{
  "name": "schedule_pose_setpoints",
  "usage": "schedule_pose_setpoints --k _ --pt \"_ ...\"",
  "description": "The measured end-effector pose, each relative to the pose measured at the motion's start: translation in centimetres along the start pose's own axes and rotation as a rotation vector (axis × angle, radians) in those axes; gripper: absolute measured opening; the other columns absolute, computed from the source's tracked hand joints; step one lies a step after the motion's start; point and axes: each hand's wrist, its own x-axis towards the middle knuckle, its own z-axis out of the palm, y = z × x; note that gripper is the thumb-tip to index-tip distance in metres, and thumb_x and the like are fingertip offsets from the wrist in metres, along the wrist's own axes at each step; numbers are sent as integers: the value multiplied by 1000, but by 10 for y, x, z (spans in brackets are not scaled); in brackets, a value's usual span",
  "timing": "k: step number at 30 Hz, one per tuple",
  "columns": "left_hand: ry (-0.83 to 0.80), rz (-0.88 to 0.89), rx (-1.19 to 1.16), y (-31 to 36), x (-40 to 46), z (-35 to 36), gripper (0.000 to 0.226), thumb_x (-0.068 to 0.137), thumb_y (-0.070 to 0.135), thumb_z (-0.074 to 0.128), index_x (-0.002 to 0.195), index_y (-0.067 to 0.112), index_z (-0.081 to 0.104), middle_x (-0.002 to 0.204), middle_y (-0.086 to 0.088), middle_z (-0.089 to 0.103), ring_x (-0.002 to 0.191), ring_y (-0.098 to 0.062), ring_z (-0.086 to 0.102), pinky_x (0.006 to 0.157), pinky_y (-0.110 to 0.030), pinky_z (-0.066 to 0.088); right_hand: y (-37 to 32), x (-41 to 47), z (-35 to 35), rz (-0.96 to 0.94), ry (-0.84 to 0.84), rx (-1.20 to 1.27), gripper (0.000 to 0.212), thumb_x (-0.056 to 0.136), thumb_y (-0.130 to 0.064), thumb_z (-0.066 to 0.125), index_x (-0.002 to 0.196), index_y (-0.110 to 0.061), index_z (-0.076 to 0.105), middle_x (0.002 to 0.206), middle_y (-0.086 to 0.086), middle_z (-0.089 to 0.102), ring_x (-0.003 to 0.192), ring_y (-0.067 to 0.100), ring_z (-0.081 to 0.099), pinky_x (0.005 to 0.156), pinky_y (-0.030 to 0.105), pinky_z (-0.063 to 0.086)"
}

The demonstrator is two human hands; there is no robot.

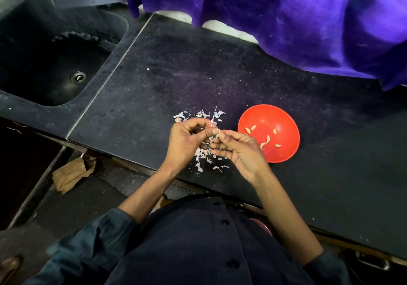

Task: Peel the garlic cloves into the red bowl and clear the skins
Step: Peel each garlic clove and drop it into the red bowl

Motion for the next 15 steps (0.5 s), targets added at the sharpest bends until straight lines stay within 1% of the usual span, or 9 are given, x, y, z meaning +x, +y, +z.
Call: schedule_pose_setpoints --k 2,4,7,10,12,15 --pt "-1 7 6 -1 1 0 11 80 8 76 88 2 71 82 -15 72 66 -19 64 51 -25 53 -1 0 0 10 -8 -7 34 80 -14 63 109 4 65 82 11 71 77 21 70 70 29 59" --pt "6 8 7 -1 0 0 10 79 9 77 87 4 71 82 -13 72 67 -19 64 51 -26 53 -3 1 0 13 -14 -12 33 80 -12 62 108 5 64 81 12 70 76 21 70 68 29 59" --pt "15 15 16 0 1 0 8 79 9 77 85 8 72 82 -10 72 67 -19 64 51 -26 53 -5 1 -1 9 -17 -20 28 79 -12 62 104 2 67 81 12 70 75 21 70 67 29 58" --pt "8 35 46 2 1 -1 9 78 7 77 80 14 72 81 -2 71 64 -13 63 49 -22 51 -4 1 -1 3 -24 -49 27 79 -12 63 101 1 69 81 12 71 76 21 70 68 28 58" --pt "-15 57 94 2 1 -2 11 79 5 76 78 14 70 79 -2 69 63 -9 61 49 -20 51 -3 1 -1 -4 -26 -67 22 79 -12 64 97 -2 72 80 11 71 74 20 70 68 27 58" --pt "-52 113 178 -1 1 -3 10 82 5 74 79 14 68 78 0 63 62 -7 59 48 -24 53 -3 0 0 -16 -22 -86 15 83 -7 64 91 -6 76 79 11 71 72 19 69 68 28 58"
